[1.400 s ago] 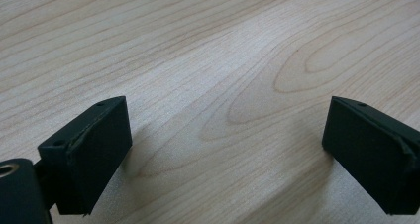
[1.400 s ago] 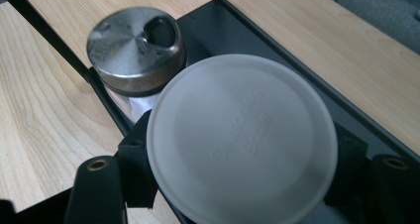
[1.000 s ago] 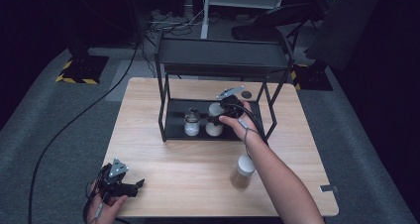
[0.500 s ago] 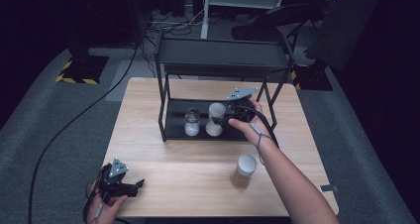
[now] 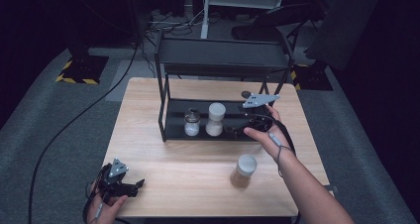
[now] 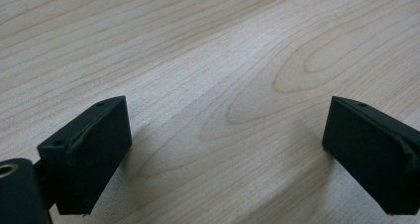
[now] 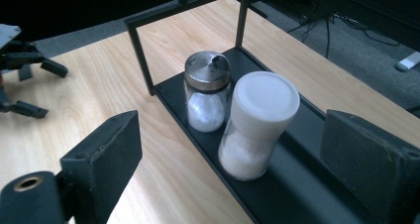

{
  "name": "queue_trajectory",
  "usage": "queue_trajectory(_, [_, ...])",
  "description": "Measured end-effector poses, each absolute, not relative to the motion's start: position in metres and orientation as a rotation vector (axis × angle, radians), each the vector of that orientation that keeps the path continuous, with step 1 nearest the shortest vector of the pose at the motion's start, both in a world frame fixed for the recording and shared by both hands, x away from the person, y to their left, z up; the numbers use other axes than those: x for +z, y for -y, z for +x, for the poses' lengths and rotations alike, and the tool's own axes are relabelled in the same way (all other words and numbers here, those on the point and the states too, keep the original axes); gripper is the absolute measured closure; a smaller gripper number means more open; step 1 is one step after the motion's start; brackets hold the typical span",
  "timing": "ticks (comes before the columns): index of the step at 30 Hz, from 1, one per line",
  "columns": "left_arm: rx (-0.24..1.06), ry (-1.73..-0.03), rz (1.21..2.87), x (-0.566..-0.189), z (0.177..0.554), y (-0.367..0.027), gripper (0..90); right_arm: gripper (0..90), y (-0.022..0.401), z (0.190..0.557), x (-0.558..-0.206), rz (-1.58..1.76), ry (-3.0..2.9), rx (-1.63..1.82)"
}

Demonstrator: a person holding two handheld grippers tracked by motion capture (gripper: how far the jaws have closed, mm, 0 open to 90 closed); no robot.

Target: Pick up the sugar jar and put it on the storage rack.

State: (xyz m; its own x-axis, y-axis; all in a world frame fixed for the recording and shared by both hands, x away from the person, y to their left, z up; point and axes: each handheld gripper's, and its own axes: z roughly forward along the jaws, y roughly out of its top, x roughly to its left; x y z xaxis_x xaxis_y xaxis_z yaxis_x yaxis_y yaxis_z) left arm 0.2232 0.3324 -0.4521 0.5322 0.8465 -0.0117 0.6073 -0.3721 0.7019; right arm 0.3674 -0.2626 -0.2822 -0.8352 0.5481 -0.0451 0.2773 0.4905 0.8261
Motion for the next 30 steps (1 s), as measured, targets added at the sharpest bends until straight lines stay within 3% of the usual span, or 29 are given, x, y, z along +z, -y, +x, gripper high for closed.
queue_trajectory(30, [0.467,-1.173,2.11,-0.452,0.223,-0.332,4.3,7.0,0.319,0.294,-0.289,0.671,-2.414,1.326])
